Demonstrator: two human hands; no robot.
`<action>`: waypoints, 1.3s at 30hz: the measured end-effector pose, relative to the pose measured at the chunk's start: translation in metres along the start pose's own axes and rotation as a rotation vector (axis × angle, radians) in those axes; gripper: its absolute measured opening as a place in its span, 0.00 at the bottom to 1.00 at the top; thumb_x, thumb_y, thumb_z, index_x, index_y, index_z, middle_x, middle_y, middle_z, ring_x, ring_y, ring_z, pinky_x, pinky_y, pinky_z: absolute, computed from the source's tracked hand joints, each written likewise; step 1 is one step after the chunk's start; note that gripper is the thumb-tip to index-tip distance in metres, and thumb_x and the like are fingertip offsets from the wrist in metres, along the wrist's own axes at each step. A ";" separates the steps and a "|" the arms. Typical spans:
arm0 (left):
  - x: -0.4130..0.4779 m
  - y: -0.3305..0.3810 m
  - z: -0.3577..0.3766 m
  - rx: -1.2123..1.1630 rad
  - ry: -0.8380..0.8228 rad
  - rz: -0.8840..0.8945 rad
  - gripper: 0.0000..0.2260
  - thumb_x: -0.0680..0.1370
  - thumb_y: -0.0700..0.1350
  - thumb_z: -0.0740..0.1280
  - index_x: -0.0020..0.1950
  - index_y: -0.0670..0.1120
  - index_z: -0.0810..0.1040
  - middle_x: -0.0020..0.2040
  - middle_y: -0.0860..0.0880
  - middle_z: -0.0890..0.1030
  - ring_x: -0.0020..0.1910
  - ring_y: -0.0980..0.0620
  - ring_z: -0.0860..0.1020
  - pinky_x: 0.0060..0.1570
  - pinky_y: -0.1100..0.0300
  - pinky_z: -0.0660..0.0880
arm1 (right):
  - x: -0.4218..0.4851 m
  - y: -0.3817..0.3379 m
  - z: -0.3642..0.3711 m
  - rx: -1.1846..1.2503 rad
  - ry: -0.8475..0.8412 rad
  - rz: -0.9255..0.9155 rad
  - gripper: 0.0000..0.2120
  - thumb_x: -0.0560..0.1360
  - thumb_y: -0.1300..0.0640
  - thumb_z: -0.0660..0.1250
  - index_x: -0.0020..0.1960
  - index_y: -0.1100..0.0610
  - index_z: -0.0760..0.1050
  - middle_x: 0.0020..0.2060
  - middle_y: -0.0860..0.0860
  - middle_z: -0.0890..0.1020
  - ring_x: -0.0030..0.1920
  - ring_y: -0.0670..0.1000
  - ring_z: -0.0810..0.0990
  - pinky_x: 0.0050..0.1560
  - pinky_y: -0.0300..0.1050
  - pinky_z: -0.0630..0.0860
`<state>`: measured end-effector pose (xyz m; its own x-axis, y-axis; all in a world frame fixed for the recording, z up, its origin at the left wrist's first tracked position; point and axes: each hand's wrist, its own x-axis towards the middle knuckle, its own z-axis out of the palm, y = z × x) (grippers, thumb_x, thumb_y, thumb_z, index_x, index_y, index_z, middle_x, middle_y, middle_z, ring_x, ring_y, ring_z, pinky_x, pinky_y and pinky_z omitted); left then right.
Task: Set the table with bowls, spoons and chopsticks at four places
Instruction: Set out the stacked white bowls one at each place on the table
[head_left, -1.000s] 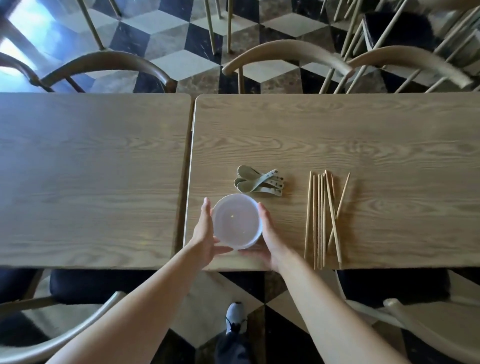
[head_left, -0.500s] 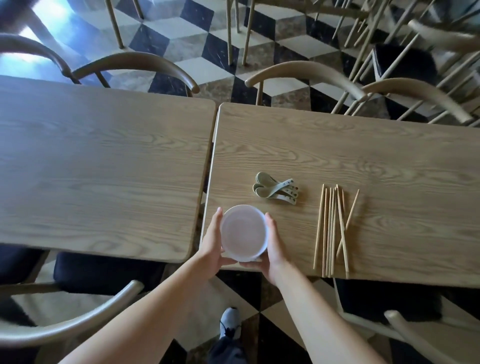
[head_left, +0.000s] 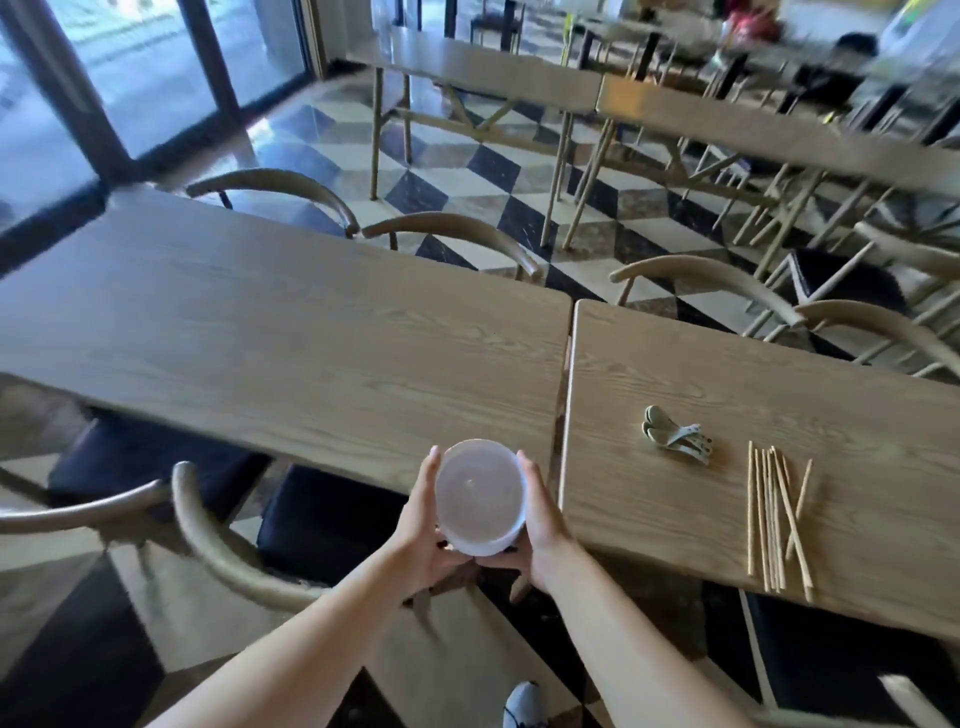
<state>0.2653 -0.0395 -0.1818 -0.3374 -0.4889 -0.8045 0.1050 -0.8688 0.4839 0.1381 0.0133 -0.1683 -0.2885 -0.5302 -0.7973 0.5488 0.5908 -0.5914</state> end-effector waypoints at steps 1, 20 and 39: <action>-0.010 0.006 -0.021 0.006 0.018 0.010 0.33 0.65 0.75 0.67 0.58 0.50 0.81 0.56 0.39 0.83 0.52 0.35 0.83 0.47 0.41 0.82 | -0.008 0.010 0.020 -0.012 -0.016 0.003 0.33 0.65 0.25 0.62 0.55 0.48 0.81 0.51 0.56 0.85 0.48 0.59 0.86 0.37 0.56 0.83; -0.028 0.113 -0.172 0.031 0.198 0.103 0.26 0.65 0.75 0.64 0.48 0.56 0.77 0.49 0.47 0.82 0.49 0.37 0.81 0.57 0.36 0.77 | 0.011 0.027 0.208 -0.147 -0.102 0.052 0.33 0.66 0.26 0.61 0.55 0.52 0.78 0.49 0.58 0.85 0.43 0.63 0.86 0.45 0.68 0.81; 0.127 0.277 -0.183 0.151 0.171 -0.054 0.40 0.55 0.76 0.65 0.60 0.55 0.79 0.55 0.44 0.84 0.51 0.36 0.83 0.57 0.33 0.76 | 0.151 -0.073 0.312 0.002 0.050 0.132 0.31 0.68 0.29 0.65 0.55 0.55 0.81 0.47 0.59 0.86 0.36 0.60 0.86 0.30 0.55 0.81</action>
<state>0.4227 -0.3566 -0.2129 -0.1742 -0.4590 -0.8712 -0.0543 -0.8789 0.4739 0.2996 -0.2995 -0.2079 -0.2527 -0.4171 -0.8730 0.5859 0.6520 -0.4812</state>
